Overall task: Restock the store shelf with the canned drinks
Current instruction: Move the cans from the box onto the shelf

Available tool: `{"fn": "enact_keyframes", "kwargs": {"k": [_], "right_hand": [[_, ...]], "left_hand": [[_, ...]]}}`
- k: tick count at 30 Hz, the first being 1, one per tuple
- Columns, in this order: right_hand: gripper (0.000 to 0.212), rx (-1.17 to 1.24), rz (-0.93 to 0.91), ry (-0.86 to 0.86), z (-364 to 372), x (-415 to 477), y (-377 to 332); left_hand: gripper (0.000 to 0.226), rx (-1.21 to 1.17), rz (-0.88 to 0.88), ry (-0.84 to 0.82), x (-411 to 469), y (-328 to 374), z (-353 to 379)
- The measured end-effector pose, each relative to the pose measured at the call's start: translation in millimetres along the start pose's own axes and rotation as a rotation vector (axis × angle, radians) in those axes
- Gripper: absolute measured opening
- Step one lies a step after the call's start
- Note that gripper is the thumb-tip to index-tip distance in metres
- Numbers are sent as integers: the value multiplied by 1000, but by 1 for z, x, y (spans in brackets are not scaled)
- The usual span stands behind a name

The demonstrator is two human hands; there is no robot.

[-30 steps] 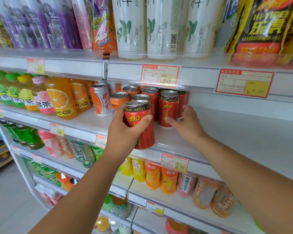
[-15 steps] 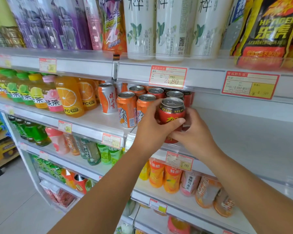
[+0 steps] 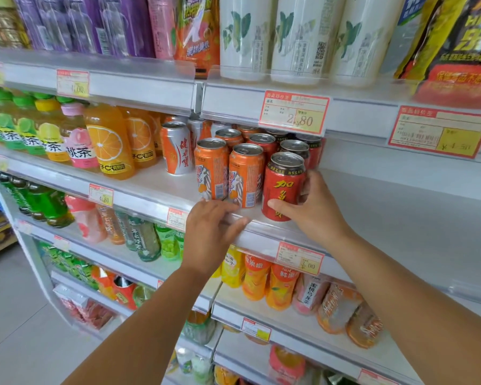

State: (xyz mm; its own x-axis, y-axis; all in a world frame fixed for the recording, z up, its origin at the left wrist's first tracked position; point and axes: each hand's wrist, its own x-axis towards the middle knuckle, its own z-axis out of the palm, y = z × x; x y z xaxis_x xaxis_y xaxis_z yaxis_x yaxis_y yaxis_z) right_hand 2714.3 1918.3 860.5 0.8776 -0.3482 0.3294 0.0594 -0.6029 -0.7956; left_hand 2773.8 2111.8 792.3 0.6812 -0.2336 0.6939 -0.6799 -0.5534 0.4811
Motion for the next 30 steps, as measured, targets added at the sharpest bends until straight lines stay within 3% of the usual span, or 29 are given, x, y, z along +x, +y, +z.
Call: {"fn": "enact_keyframes", "kwargs": {"k": [9,18,21,23,26,28,30], "right_hand": [[62,-27,7,40,2,-9,0],[75,-125,-2,86,9,-5,5],[95,17,-4,130,5,-7,1],[93,90,-86,272,-6,-21,-7],[59,183,-399,434,-17,-71,-14],[49,217,-483,306,-8,-113,-2],[45,195,-428,75,14,-154,25]], "left_hand": [[36,-31,62,50,1,-4,3],[36,-56,53,42,0,-6,4],[31,-116,1,68,-2,3,-8],[29,-109,-4,166,-13,7,-24],[24,-101,-14,220,-57,4,-48],[23,-99,-74,76,-105,-7,-50],[25,-92,-223,-125,-164,-26,-42]]}}
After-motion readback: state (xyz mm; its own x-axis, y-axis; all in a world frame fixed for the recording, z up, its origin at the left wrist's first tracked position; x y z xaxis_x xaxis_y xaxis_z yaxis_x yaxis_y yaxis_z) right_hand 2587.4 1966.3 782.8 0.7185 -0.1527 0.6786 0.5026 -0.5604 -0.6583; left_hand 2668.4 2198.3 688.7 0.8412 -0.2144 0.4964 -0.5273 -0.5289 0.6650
